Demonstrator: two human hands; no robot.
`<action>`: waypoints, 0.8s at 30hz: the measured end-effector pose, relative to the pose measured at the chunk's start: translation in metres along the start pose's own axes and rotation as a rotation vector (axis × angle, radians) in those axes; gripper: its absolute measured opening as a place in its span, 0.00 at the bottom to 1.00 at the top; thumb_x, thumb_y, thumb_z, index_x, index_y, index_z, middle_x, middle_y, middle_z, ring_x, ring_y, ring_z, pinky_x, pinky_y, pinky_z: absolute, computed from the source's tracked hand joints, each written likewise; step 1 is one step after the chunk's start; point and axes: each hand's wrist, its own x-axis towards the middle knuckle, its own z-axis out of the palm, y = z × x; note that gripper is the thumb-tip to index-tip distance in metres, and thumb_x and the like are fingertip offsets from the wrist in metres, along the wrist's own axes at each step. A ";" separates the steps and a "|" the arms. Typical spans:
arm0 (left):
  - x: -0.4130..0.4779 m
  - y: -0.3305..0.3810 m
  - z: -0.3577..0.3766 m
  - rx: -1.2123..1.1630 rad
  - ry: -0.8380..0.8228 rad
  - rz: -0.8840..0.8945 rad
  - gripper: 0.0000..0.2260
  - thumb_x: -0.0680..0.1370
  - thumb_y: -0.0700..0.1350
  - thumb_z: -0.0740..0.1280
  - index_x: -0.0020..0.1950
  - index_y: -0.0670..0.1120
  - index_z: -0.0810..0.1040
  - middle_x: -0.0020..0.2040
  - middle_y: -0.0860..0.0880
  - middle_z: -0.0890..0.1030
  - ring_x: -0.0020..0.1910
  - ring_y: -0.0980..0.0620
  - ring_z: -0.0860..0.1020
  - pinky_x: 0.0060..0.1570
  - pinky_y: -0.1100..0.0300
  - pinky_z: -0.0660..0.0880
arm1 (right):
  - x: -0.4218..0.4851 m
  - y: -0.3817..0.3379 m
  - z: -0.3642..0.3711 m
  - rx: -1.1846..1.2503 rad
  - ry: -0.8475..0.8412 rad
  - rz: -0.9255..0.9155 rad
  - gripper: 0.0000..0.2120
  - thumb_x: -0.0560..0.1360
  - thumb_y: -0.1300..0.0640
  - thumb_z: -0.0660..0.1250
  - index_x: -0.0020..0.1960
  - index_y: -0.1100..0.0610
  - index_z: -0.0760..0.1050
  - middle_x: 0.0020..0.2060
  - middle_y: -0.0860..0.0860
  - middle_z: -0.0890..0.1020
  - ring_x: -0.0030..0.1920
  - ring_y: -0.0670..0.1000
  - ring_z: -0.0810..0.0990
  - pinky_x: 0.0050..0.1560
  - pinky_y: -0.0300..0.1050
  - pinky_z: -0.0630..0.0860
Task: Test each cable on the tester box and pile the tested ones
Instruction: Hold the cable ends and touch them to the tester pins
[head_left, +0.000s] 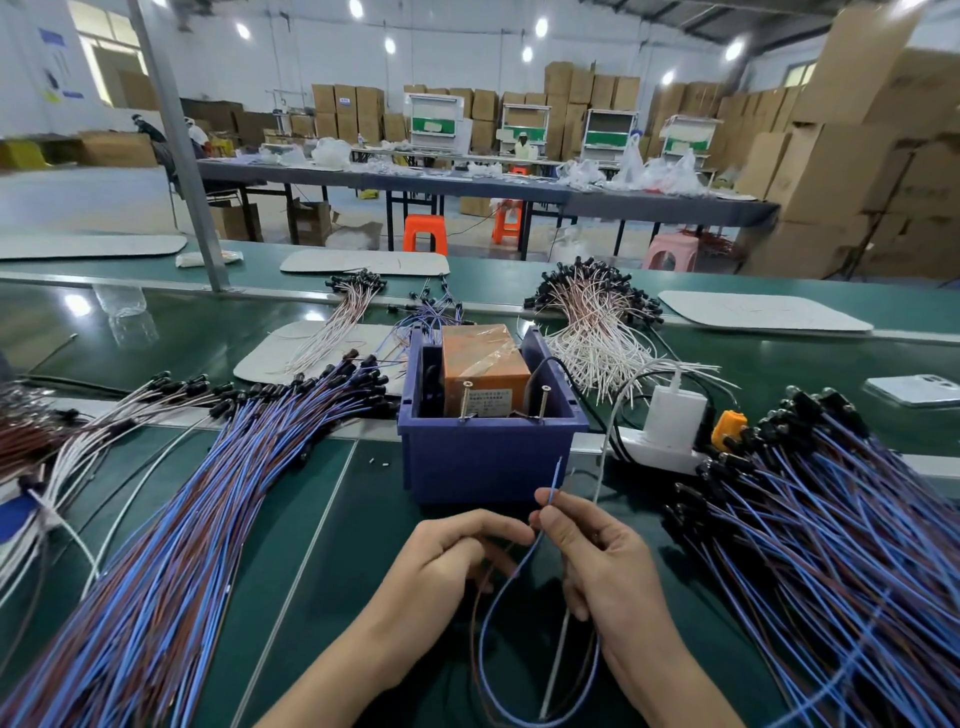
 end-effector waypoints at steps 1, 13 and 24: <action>0.000 0.000 -0.001 -0.032 0.010 0.000 0.19 0.75 0.41 0.56 0.52 0.50 0.86 0.49 0.45 0.86 0.46 0.49 0.83 0.44 0.61 0.77 | 0.000 0.000 -0.001 0.001 0.005 -0.002 0.13 0.68 0.48 0.73 0.52 0.44 0.85 0.41 0.52 0.87 0.19 0.45 0.63 0.19 0.37 0.61; 0.005 -0.010 0.008 0.202 0.105 0.083 0.05 0.77 0.51 0.69 0.51 0.61 0.79 0.43 0.52 0.83 0.39 0.51 0.80 0.42 0.54 0.80 | -0.002 0.002 0.005 -0.202 -0.065 -0.109 0.11 0.68 0.46 0.73 0.50 0.38 0.85 0.48 0.42 0.87 0.51 0.38 0.83 0.50 0.26 0.73; 0.002 -0.008 0.005 0.189 0.340 0.127 0.07 0.81 0.47 0.66 0.45 0.57 0.75 0.35 0.56 0.76 0.33 0.60 0.71 0.35 0.68 0.70 | -0.004 0.004 0.006 -0.247 -0.023 -0.174 0.09 0.74 0.48 0.72 0.51 0.35 0.84 0.48 0.38 0.86 0.53 0.36 0.82 0.50 0.24 0.71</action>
